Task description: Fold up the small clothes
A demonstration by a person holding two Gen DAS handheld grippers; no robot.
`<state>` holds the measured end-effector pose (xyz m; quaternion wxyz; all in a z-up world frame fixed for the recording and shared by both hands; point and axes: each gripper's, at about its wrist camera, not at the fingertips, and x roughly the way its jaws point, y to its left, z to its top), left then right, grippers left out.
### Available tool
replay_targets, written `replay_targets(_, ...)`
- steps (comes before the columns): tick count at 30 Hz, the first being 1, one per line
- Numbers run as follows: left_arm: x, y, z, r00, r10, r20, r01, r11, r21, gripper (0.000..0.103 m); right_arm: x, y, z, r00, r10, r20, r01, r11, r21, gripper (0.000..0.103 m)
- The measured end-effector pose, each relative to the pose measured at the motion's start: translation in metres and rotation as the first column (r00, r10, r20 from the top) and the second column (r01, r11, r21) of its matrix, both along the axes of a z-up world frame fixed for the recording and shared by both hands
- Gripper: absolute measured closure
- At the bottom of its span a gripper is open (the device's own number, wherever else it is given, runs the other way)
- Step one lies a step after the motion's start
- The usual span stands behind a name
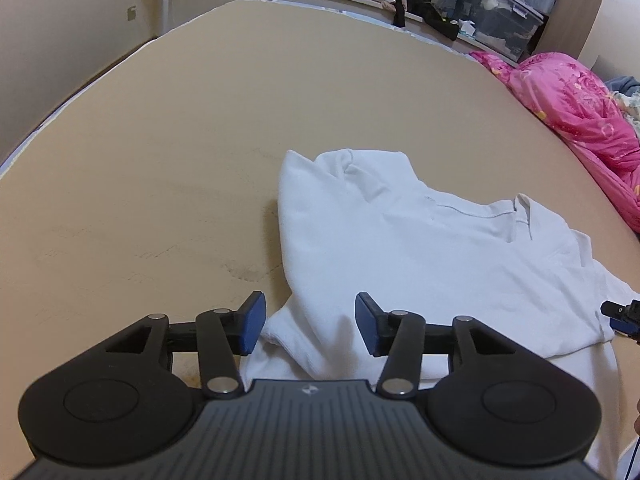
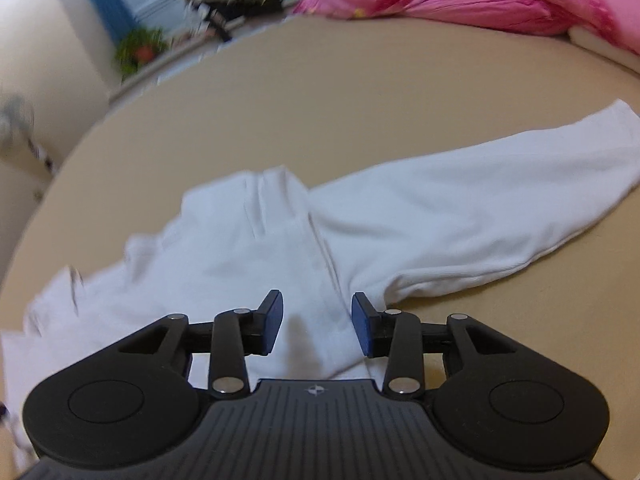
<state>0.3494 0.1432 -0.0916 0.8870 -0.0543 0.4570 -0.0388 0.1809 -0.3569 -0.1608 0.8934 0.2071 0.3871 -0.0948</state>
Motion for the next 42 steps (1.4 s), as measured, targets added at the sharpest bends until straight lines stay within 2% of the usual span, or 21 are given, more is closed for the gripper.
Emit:
replay_targets(1, 0.001, 0.000, -0.001, 1.000, 0.005, -0.001, -0.005, 1.000, 0.001, 0.048, 0.002, 0.002, -0.001, 1.000, 0.021, 0.002, -0.021, 0.999, -0.025, 0.068)
replay_targets(3, 0.002, 0.001, 0.000, 1.000, 0.011, 0.006, -0.011, 1.000, -0.004, 0.048, 0.006, 0.011, 0.002, 0.997, 0.074, 0.016, -0.072, 0.995, -0.071, 0.099)
replay_targets(7, 0.001, 0.003, 0.009, 0.998, 0.024, 0.052, -0.023, 1.000, -0.007, 0.048, -0.002, 0.020, 0.022, 0.982, 0.134, 0.129, -0.119, 0.985, -0.121, 0.100)
replay_targets(11, 0.000, 0.004, 0.016, 0.995, 0.029, 0.091, -0.028, 1.000, -0.005, 0.048, -0.014, -0.001, 0.047, 0.970, 0.017, 0.244, 0.004, 0.997, -0.082, 0.101)
replay_targets(14, 0.001, 0.007, 0.019, 0.994, 0.046, 0.103, -0.045, 0.999, -0.017, 0.048, -0.008, -0.019, 0.034, 0.985, -0.086, 0.152, 0.100, 0.991, -0.088, 0.101)
replay_targets(17, 0.002, 0.009, 0.019, 0.994, 0.053, 0.098, -0.051, 0.998, -0.022, 0.048, 0.005, -0.034, 0.012, 0.991, -0.127, 0.043, 0.129, 0.991, -0.027, 0.095)
replay_targets(18, 0.002, 0.009, 0.019, 0.994, 0.049, 0.096, -0.047, 0.999, -0.022, 0.048, 0.005, -0.035, 0.011, 0.990, -0.135, 0.038, 0.136, 0.990, -0.026, 0.095)
replay_targets(21, 0.003, 0.006, 0.017, 0.996, 0.031, 0.088, -0.030, 0.999, -0.018, 0.048, 0.002, -0.027, 0.024, 0.986, -0.110, 0.124, 0.120, 0.990, -0.076, 0.095)
replay_targets(24, 0.007, 0.007, 0.004, 1.000, 0.018, 0.022, -0.018, 1.000, -0.010, 0.048, 0.002, -0.020, 0.027, 0.984, -0.056, 0.170, 0.069, 0.995, -0.069, 0.094)
replay_targets(26, 0.010, 0.007, -0.013, 0.997, 0.016, -0.071, -0.013, 0.999, 0.041, 0.049, 0.012, -0.022, 0.014, 0.996, -0.017, 0.082, 0.018, 1.000, -0.011, 0.092)
replay_targets(28, 0.012, 0.009, -0.023, 0.993, 0.030, -0.113, -0.022, 0.997, 0.073, 0.049, 0.024, -0.025, -0.009, 0.997, -0.010, -0.080, 0.011, 1.000, 0.009, 0.095)
replay_targets(29, 0.012, 0.011, -0.021, 0.994, 0.037, -0.107, -0.030, 0.997, 0.068, 0.049, 0.023, -0.030, -0.014, 0.995, -0.033, -0.090, 0.036, 0.999, 0.026, 0.098)
replay_targets(31, 0.010, 0.010, -0.013, 0.996, 0.053, -0.071, -0.045, 0.994, 0.102, 0.053, 0.021, -0.035, -0.006, 0.997, -0.060, -0.049, 0.062, 0.997, 0.049, 0.093)
replay_targets(32, 0.010, 0.009, -0.009, 0.997, 0.059, -0.047, -0.053, 0.991, 0.122, 0.055, 0.020, -0.034, 0.002, 0.998, -0.063, -0.007, 0.063, 0.998, 0.020, 0.089)
replay_targets(34, 0.008, 0.006, 0.001, 0.999, 0.035, 0.007, -0.036, 0.997, 0.074, 0.055, 0.018, -0.031, 0.011, 0.997, -0.049, 0.058, 0.050, 0.999, -0.010, 0.080)
replay_targets(35, 0.007, 0.003, 0.005, 1.000, 0.016, 0.025, -0.017, 0.999, 0.042, 0.055, 0.020, -0.031, 0.011, 0.997, -0.028, 0.065, 0.027, 1.000, 0.014, 0.077)
replay_targets(37, 0.006, -0.007, 0.011, 0.998, -0.045, 0.048, 0.045, 0.999, -0.009, 0.055, 0.029, -0.033, -0.001, 1.000, 0.008, -0.009, -0.007, 0.999, 0.045, 0.077)
replay_targets(38, 0.006, -0.010, 0.009, 0.997, -0.072, 0.040, 0.073, 0.997, -0.017, 0.055, 0.033, -0.034, -0.011, 0.998, 0.010, -0.069, -0.007, 0.999, 0.038, 0.077)
replay_targets(39, 0.007, -0.014, 0.005, 0.995, -0.094, 0.015, 0.094, 0.995, -0.016, 0.055, 0.032, -0.036, -0.014, 0.997, 0.004, -0.073, 0.000, 0.999, 0.046, 0.077)
replay_targets(40, 0.008, -0.017, -0.002, 0.994, -0.100, -0.033, 0.101, 0.995, 0.018, 0.055, 0.032, -0.038, -0.013, 0.998, -0.005, -0.061, 0.008, 0.998, 0.055, 0.077)
replay_targets(42, 0.010, -0.021, -0.019, 0.990, -0.072, -0.122, 0.091, 0.983, 0.160, 0.053, 0.031, -0.037, -0.003, 1.000, -0.009, -0.021, 0.010, 1.000, 0.020, 0.076)
